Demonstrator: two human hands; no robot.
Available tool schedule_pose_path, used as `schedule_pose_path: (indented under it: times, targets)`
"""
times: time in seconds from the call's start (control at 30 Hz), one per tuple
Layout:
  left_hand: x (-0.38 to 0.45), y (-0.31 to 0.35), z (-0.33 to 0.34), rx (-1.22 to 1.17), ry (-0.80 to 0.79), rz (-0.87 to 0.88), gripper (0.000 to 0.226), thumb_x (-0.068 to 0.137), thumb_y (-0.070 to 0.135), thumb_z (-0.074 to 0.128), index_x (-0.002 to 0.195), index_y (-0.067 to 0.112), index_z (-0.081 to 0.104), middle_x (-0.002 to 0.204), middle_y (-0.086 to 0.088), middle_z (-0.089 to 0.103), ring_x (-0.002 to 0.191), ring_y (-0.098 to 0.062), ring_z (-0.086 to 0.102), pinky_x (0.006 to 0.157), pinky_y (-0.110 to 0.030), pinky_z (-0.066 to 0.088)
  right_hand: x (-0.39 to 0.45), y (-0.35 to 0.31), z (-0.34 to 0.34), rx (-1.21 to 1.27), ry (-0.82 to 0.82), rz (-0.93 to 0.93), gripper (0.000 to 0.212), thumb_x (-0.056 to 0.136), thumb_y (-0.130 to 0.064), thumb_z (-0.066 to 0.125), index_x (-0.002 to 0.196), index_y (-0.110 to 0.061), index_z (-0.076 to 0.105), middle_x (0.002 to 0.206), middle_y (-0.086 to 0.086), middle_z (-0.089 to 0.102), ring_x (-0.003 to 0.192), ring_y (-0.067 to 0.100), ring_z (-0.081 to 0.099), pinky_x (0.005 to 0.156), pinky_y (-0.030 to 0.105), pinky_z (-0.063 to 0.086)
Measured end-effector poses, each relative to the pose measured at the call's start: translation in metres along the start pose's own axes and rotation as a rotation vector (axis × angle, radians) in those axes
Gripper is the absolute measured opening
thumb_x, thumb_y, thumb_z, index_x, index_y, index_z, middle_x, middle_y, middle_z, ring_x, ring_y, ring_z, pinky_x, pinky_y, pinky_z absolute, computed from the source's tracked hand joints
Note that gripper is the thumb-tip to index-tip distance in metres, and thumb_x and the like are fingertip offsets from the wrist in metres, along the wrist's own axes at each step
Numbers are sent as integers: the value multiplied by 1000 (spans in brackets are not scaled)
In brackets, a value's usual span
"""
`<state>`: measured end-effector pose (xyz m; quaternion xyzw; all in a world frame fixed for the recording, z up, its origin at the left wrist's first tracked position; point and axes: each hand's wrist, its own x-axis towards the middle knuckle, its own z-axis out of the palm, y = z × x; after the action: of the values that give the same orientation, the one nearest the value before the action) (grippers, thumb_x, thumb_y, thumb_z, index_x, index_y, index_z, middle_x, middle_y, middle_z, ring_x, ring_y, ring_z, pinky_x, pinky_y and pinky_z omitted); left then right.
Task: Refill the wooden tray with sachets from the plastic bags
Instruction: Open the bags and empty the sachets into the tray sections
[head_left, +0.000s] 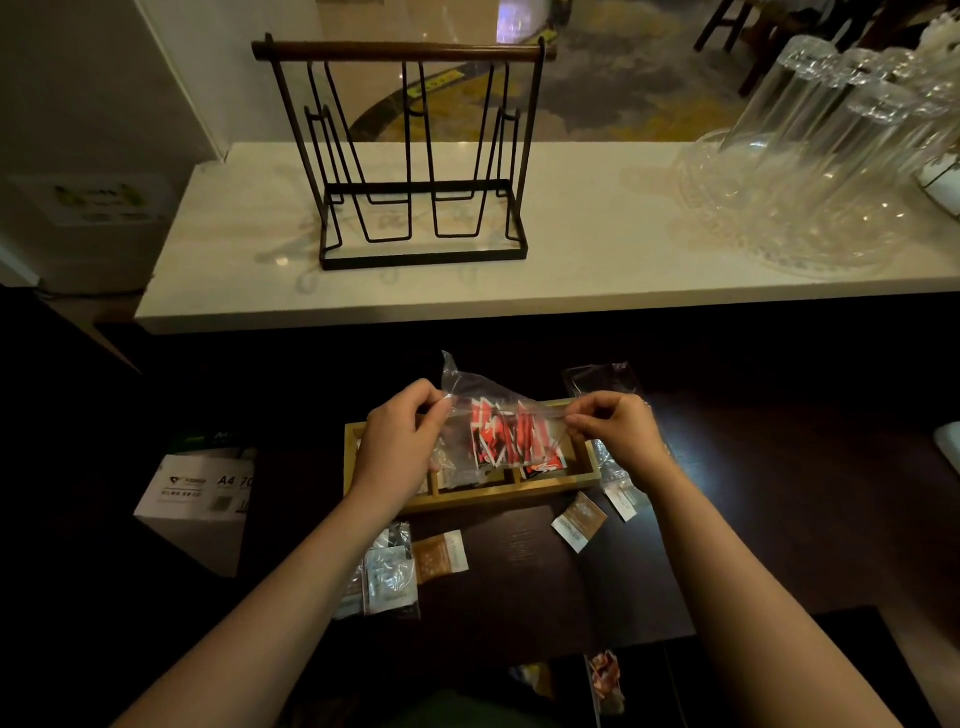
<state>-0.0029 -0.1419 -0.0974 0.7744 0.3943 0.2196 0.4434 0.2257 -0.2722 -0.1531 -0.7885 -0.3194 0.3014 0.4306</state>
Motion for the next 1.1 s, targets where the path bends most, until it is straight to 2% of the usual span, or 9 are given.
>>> schedule_pose_path:
  times: [0.13,0.27,0.37,0.5,0.63,0.8,0.97,1.1]
  targets:
    - [1,11,1,3,-27,38,17,95,22,53,83,11,57,76,1,62,71,-16,66,48,-37,58,-1,4,-2,33,6,16,6,82,-5,67,83,-10,70,74,9,68,67,15,65,69,29,56]
    - [3,15,3,40,-67,61,17,95,19,53,80,12,57,82,-2,64,74,-18,67,49,-41,57,-5,9,-1,87,-9,52,7,84,-2,64,85,-8,68,74,6,67,64,10,64,66,23,53]
    - [3,19,6,55,-82,97,19,95,20,52,76,16,54,90,-5,67,75,-14,67,51,-40,58,-7,11,1,109,4,62,9,84,1,63,83,-7,68,74,9,67,63,11,64,65,22,54]
    - [6,18,11,116,-70,124,22,94,23,52,73,19,52,75,-3,64,69,-14,64,54,-47,56,-8,20,3,157,26,89,9,82,1,65,83,-8,69,75,7,68,65,13,64,66,26,54]
    - [12,22,16,147,-53,147,21,94,27,52,74,21,51,72,-2,62,64,-16,62,52,-49,54,-9,22,4,253,52,134,12,82,2,64,85,-9,70,81,6,69,70,9,66,64,21,53]
    - [15,25,18,143,-65,148,21,93,27,52,74,21,50,79,-5,66,66,-17,63,53,-49,54,-9,22,5,304,57,157,15,82,2,63,87,-11,70,87,7,70,80,15,67,71,24,55]
    - [13,28,21,98,-78,153,23,94,27,51,71,29,48,87,-5,69,73,-15,65,54,-48,55,-12,22,7,353,68,175,12,82,2,63,87,-7,69,89,10,71,85,20,69,76,29,57]
    - [15,25,21,84,-87,112,19,94,27,52,76,20,54,78,-4,67,71,-16,66,54,-49,55,-13,27,7,329,58,190,11,82,2,63,89,-4,69,92,13,71,88,25,68,80,34,56]
